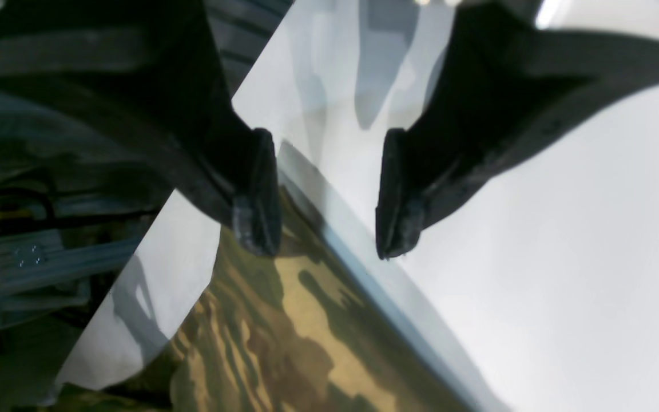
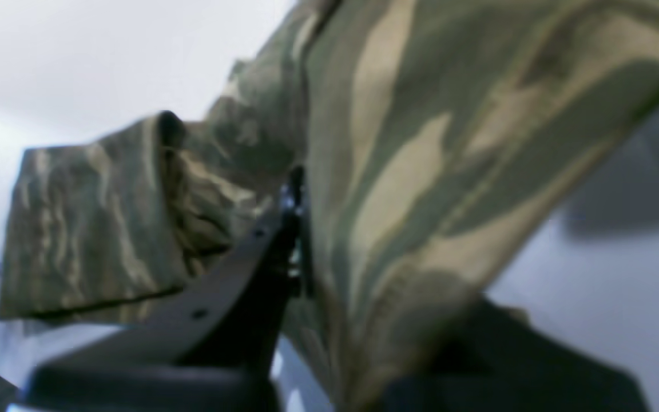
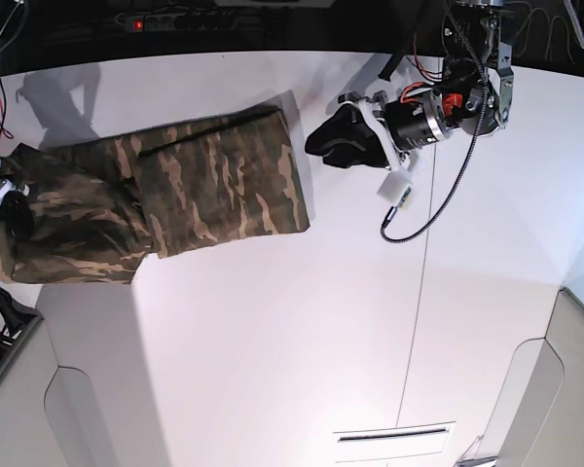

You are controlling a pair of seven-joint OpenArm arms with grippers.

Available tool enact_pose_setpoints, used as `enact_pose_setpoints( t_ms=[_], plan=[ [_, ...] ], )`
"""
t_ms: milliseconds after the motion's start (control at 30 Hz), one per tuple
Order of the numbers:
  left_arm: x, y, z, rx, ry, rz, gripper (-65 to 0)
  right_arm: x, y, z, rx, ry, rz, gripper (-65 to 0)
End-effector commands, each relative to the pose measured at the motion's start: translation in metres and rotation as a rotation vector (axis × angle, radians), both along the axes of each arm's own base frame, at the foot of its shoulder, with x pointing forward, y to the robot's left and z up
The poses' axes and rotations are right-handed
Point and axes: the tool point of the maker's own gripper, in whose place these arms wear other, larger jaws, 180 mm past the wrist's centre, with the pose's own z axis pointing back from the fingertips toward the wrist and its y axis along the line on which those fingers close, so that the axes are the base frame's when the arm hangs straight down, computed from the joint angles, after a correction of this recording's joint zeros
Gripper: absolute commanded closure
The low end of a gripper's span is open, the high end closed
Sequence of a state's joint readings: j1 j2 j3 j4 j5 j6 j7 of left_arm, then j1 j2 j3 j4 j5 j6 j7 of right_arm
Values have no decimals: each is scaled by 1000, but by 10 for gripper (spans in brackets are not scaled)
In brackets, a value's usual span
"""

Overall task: Fold the T-shirt properly
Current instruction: 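Release the left gripper and drag the strip end with the right gripper, then lift the strip end with the right gripper and fold it onto the bundle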

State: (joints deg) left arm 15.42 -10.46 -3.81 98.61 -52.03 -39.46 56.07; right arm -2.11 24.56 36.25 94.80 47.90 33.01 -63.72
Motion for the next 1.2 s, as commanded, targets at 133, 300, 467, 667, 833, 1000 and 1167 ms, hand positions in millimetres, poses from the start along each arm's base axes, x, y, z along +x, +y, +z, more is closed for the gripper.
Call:
enact_pose_setpoints(
  t_ms=[133, 300, 467, 667, 833, 1000, 1167],
  plan=[
    [3, -17, 10, -45, -44, -15, -299, 19, 22, 32, 22, -102, 34, 0],
    [3, -35, 10, -38, -77, -33, -299, 26, 53, 44, 26, -155, 86, 0],
    [-1, -45, 4, -6, -78, -56, -299, 28, 101, 45, 8, -167, 199, 0],
    [0, -45, 5, -12, -83, -51, -299, 26, 173, 35, 55, -156, 337, 0],
    [0, -45, 5, -13, -83, -51, -299, 23, 232, 28, 92, -150, 419, 0],
    [2, -45, 7, -18, -89, -45, -299, 14, 281, 21, 95, -130, 506, 0],
    [2, -45, 7, -19, -90, -44, -299, 6, 306, 7, 82, -94, 574, -205]
  ],
)
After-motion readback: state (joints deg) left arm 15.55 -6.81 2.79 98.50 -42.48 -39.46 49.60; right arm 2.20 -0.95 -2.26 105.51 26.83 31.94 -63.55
